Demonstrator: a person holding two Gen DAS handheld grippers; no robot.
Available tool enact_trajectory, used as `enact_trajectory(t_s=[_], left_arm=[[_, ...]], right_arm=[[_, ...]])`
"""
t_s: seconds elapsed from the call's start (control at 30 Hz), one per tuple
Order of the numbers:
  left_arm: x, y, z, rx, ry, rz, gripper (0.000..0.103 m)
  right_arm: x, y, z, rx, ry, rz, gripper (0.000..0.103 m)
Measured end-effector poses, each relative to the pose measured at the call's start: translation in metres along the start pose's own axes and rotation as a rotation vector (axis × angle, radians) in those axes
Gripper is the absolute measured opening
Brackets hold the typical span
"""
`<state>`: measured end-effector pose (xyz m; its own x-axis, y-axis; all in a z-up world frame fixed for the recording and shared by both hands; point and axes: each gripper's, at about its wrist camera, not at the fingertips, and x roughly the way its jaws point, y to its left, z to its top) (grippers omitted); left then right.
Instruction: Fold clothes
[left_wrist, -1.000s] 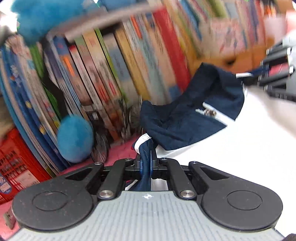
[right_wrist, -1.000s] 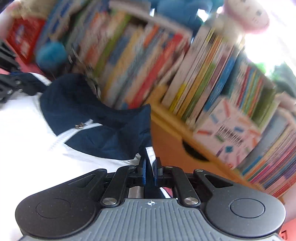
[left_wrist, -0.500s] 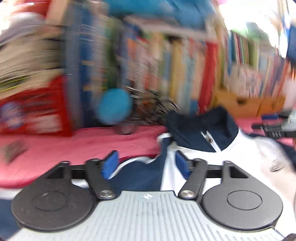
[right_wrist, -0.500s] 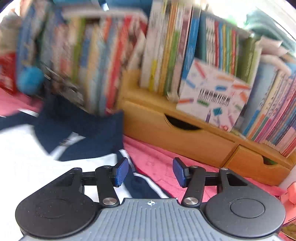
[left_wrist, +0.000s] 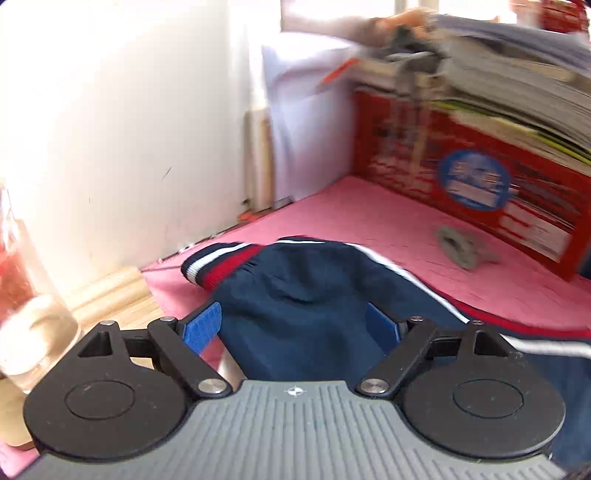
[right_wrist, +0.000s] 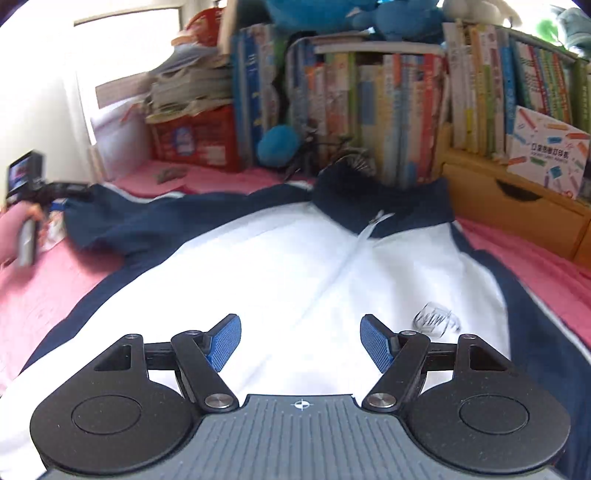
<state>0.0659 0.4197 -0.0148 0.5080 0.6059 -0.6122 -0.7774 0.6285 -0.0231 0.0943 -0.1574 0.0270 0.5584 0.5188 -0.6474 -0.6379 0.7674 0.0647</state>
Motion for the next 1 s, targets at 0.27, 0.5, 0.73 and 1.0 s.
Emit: enact_trajectory(t_s=[0.27,0.5,0.73,1.0], left_arm=[[0.021,0.003,0.024,-0.074,-0.017,-0.059,0.01],[-0.054,0.004,0.092,-0.017,-0.458,-0.19,0.012],[0.028,0.001,0.067,0.083,-0.216,0.021,0.013],[0.065,-0.011,0.029,0.158,-0.01,0.167,0.048]], right_arm=[[-0.065,0.035,-0.016,-0.08,0.013,-0.076,0.08],[-0.086,0.034,-0.006,-0.078,0.007,-0.194,0.084],[-0.079,0.049,-0.019,-0.086,0.03,-0.178,0.084],[-0.123,0.045,-0.034,-0.059,0.006,-0.273,0.093]])
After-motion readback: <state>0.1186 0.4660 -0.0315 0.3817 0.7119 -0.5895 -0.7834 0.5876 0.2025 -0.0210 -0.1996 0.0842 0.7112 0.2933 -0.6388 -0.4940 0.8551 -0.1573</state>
